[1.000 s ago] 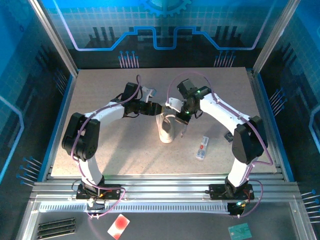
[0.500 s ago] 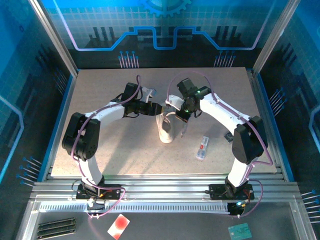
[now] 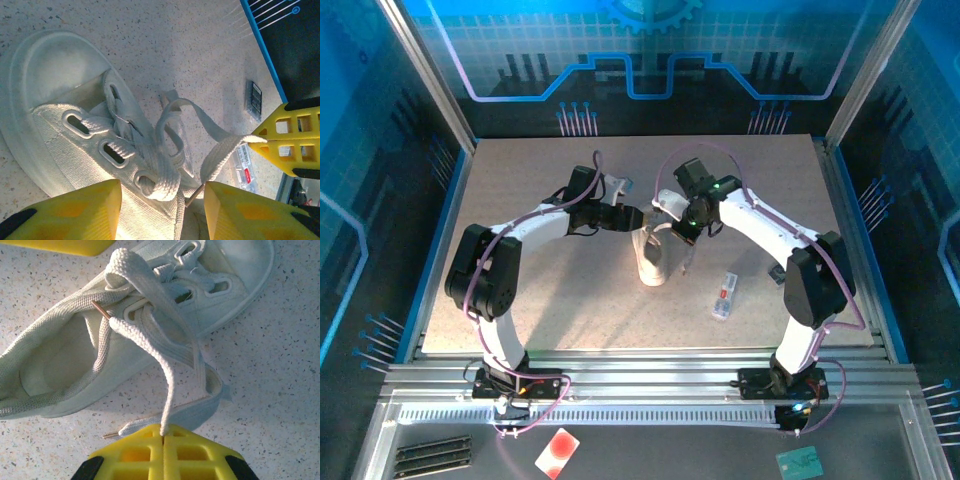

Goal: Tie the shoes

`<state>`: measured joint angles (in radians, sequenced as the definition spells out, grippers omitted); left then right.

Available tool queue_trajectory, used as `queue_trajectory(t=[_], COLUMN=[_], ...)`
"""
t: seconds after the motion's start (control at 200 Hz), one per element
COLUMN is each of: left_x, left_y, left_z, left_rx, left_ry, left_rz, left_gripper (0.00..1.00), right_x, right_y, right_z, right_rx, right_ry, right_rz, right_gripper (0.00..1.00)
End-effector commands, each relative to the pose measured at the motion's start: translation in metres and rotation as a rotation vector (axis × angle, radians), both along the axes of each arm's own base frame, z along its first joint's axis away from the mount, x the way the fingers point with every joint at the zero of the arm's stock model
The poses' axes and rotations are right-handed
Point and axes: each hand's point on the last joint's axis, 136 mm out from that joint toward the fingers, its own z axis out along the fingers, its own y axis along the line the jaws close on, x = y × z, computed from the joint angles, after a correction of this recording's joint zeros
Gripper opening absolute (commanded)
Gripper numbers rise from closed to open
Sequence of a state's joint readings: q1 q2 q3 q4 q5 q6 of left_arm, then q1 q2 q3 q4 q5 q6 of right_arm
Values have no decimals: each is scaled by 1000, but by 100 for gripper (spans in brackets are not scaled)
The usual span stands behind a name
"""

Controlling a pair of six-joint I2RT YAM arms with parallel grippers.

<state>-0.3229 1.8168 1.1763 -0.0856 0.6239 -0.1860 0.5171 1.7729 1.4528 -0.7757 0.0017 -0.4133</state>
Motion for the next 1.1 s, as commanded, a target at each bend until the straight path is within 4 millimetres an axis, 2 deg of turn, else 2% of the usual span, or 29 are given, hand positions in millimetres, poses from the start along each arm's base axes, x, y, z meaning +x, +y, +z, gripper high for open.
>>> queue_trajectory(t=[0.0, 0.14, 0.395, 0.7, 0.816, 0.961, 1.096], left_x=[1, 5, 4, 2, 4, 5, 10], left_y=[2, -4, -8, -25, -27, -24, -23], left_z=[-9, -7, -15, -23, -26, -22, -10], left_rx=[40, 59, 129, 197, 214, 236, 230], left_ry=[-18, -42, -38, -25, -21, -36, -75], left_rz=[-36, -96, -180, -261, -264, -259, -234], left_gripper=[48, 48, 50, 49, 41, 18, 4], right_x=[-1, -1, 0, 1, 1, 2, 1], right_y=[5, 2, -5, -12, -14, -18, -18], right_z=[14, 15, 14, 10, 10, 14, 18], right_rx=[29, 25, 48, 34, 38, 42, 60], right_ry=[-42, -49, -49, -48, -48, -60, -67], right_rz=[-19, -32, -64, -90, -100, -117, -127], right_gripper=[0, 0, 0, 0, 0, 0, 0])
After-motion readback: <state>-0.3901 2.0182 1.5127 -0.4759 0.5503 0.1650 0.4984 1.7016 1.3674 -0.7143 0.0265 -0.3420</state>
